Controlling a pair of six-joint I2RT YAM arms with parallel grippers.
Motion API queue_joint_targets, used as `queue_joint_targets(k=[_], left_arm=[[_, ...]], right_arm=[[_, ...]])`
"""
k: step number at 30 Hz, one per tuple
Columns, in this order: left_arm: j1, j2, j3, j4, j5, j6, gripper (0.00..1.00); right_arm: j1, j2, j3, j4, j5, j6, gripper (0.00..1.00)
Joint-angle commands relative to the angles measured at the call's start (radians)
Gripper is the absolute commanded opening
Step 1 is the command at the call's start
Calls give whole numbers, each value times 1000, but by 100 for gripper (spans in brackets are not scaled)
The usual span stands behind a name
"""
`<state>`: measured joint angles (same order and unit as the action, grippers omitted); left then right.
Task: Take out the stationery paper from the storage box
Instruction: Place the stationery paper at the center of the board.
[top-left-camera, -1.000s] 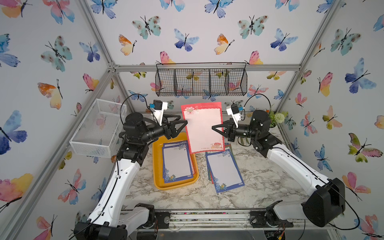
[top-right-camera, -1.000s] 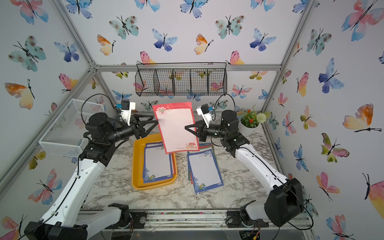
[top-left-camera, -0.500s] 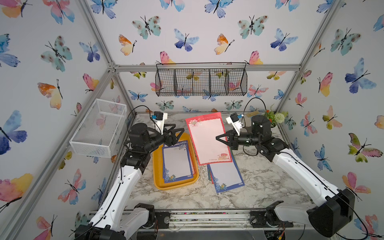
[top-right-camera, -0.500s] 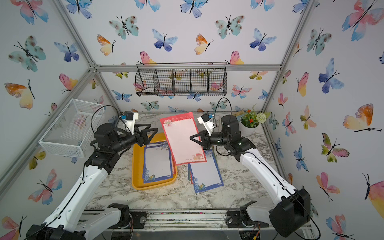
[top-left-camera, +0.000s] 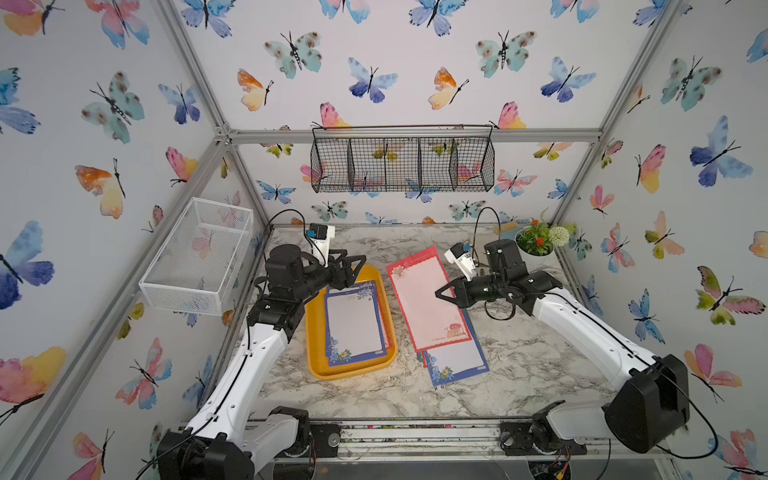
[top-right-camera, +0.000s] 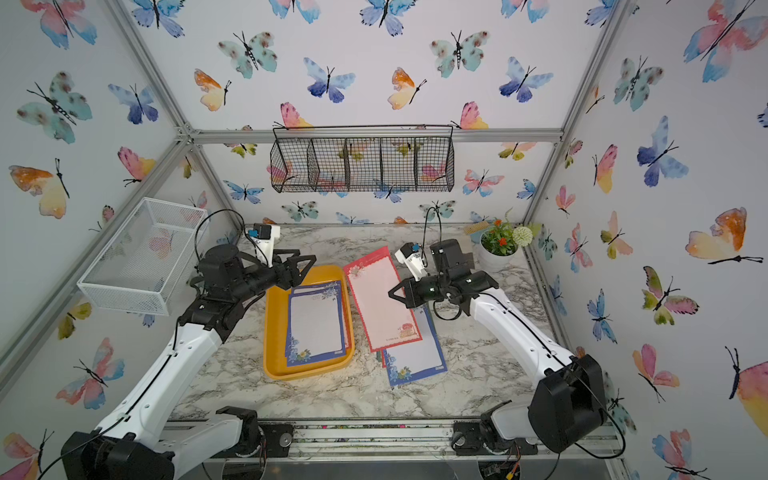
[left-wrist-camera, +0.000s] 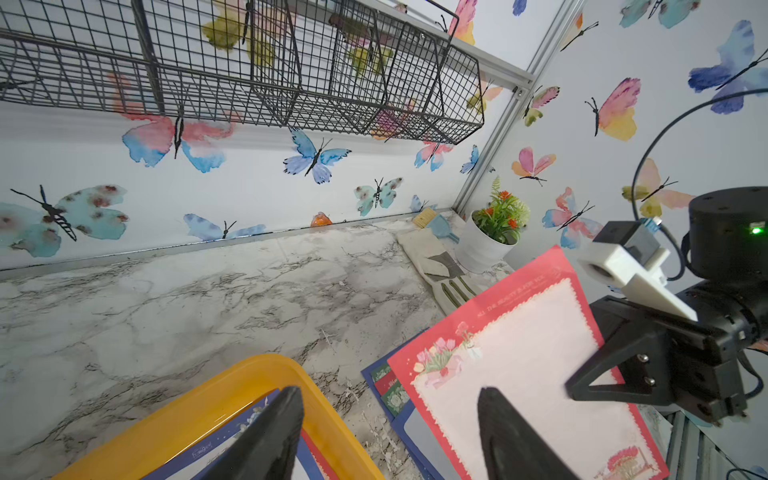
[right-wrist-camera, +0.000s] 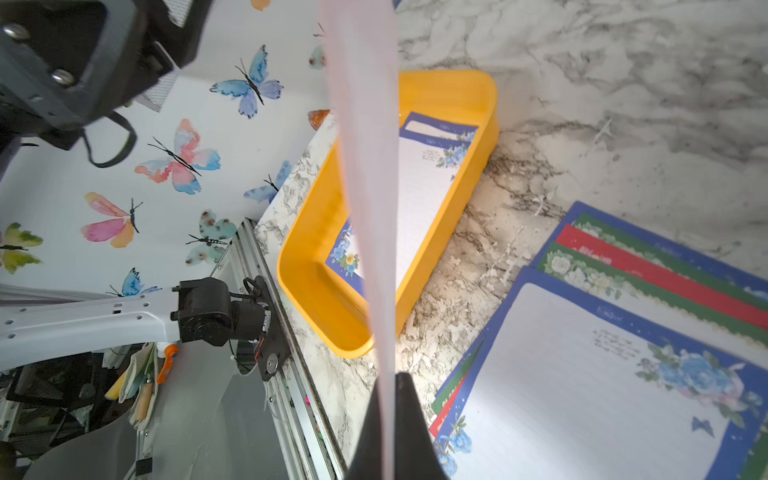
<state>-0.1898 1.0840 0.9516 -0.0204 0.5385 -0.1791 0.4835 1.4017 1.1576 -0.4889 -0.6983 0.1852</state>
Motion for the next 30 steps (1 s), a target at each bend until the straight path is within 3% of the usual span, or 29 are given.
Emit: queue_joint_targets(k=[1,16,23,30], left_arm=[[5,-3,8,-23,-36,14,70],[7,19,18,-62,-86,9,70],[7,20,20,-66,-85,1,71],[7,19,18,-71,-86,-3,71]], right_arm=[[-10,28,31,-88,20,1,2],[-133,155,-31,-137,-22,19,2],[-137,147,-87,-158,-111,30,2],[-136,145,-161,-154,-96,44,2]])
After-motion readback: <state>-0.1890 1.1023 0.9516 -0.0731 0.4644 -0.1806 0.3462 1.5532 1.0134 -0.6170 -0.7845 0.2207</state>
